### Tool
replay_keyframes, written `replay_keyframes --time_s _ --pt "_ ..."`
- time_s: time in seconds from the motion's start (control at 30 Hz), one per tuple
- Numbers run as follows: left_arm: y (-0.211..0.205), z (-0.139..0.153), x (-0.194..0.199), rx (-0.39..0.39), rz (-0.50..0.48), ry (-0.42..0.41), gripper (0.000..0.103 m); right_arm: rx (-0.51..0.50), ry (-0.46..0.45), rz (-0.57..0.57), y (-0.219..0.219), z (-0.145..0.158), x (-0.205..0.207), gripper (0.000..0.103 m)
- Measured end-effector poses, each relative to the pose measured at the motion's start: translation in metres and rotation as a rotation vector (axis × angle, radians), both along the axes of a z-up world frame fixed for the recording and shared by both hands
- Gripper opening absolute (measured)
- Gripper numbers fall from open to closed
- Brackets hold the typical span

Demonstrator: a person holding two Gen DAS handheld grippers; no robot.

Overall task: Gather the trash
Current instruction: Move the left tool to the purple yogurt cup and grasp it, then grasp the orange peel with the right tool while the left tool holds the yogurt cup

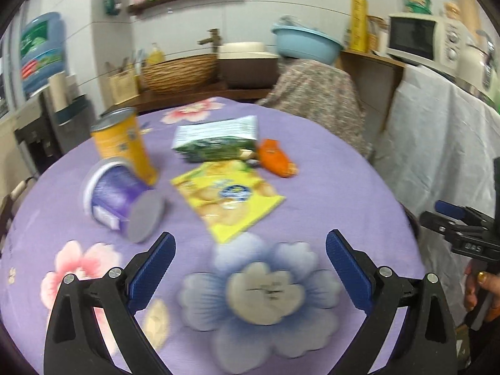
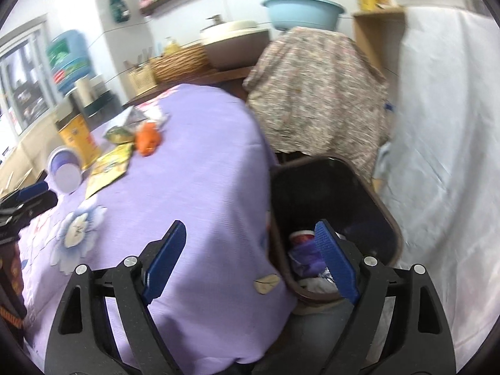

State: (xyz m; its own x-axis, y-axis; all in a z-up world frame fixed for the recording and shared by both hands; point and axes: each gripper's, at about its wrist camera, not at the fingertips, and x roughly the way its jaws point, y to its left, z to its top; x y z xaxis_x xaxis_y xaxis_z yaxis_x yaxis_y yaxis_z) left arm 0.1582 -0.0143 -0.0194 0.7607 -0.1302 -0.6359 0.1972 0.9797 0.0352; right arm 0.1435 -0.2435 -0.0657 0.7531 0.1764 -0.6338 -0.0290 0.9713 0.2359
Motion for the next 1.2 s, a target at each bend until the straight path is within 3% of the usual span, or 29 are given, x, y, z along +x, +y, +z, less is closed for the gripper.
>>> replay_keyframes --time_s 0.2,0.4,0.5,0.63,0.8,1.2 --pt "0.065 0.016 0.009 -0.005 0.095 -0.055 0.097 -0.019 -0.008 0.07 0.031 0.01 0.004 0.084" --pt "0.08 0.003 0.036 0.224 0.043 -0.057 0.097 -0.038 0.002 0.096 0.047 0.012 0.006 0.084" --pt "0.086 -0.004 0.051 0.249 0.035 -0.03 0.097 -0.049 -0.006 0.102 0.052 0.018 0.006 0.084" --pt "0.099 -0.012 0.069 0.191 0.058 0.035 0.096 -0.067 -0.013 0.111 0.057 0.024 0.009 0.084" --pt "0.105 -0.015 0.067 0.124 0.063 0.036 0.066 -0.097 -0.005 0.136 0.068 0.029 0.018 0.084" --pt "0.111 -0.011 0.056 -0.018 0.073 -0.039 0.062 -0.065 0.03 0.233 0.109 0.039 0.081 0.084"
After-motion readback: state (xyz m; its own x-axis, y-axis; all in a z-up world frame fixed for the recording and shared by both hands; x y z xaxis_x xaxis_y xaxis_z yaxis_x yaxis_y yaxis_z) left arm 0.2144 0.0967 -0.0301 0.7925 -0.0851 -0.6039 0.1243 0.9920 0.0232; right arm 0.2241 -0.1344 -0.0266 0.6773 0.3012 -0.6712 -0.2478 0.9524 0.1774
